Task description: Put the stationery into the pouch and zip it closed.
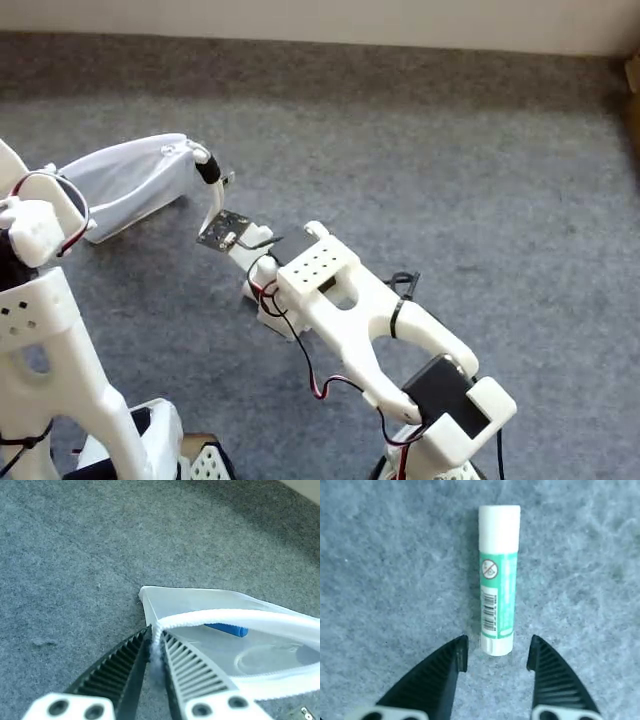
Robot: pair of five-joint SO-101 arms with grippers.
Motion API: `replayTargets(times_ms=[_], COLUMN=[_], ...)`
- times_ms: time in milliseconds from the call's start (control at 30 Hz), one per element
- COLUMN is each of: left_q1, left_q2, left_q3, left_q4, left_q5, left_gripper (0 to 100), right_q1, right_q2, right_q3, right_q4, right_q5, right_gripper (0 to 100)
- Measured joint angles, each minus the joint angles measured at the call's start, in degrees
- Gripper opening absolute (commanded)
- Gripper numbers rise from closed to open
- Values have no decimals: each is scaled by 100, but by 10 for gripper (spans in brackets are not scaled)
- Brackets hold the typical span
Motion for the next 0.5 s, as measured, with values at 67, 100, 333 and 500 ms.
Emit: replayTargets(times_ms=[67,100,333,500], left_q1=[0,0,0,0], left_q2=[0,0,0,0], left_q3=[0,0,0,0], left_q4=[-9,-9,-9,-9], left_q5=[0,0,0,0], left_gripper=[7,7,7,7], right_q1=[0,0,-158,-193], right_q2=[0,0,0,0], right_q3=[0,0,53,316], right_q4=[0,0,-1169,-1793], right_q5=[-62,-79,-105,-105], right_gripper=[191,191,191,191])
